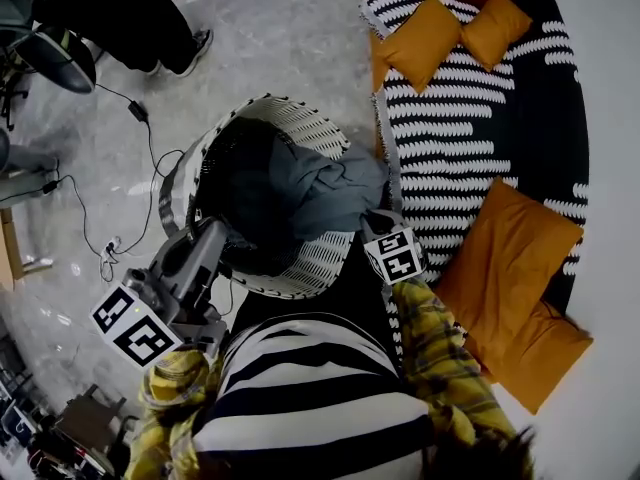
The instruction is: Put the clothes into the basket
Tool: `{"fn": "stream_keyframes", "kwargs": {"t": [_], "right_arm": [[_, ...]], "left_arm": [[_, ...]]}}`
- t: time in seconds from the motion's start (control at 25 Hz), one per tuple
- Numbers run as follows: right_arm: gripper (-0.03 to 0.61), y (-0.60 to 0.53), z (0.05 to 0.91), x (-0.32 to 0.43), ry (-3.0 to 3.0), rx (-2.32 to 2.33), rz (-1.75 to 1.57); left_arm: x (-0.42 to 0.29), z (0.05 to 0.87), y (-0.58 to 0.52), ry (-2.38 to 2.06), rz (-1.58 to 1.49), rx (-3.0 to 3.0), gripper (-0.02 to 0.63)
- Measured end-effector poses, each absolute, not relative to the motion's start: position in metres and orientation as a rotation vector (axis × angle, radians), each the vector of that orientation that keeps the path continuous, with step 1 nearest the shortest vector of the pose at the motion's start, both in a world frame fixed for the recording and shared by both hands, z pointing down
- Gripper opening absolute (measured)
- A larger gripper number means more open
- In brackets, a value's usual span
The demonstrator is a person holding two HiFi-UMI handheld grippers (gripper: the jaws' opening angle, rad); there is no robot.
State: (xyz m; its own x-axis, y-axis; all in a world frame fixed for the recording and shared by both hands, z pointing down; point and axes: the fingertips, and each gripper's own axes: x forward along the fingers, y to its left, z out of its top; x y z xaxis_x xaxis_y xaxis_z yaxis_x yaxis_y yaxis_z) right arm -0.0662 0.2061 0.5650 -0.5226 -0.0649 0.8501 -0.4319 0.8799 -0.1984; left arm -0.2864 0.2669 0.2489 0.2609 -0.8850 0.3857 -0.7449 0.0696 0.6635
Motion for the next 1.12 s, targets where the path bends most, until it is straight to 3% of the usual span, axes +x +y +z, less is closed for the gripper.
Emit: {"fn": "stream_keyframes", "kwargs": {"t": [0.56,1.12], "right_arm": [[0.037,0.192,0.482,-0.129,-2.355,0.39,0.439],[0.037,0.25,0.358,-0.234,-2.639,0.071,0.377]], "left_arm": [[-0.296,0.264,0.271,-1.545,-0.211,1.675,0.014],[-0.297,0.284,0.283,-1.563,-0.249,1.648,0.014]]}}
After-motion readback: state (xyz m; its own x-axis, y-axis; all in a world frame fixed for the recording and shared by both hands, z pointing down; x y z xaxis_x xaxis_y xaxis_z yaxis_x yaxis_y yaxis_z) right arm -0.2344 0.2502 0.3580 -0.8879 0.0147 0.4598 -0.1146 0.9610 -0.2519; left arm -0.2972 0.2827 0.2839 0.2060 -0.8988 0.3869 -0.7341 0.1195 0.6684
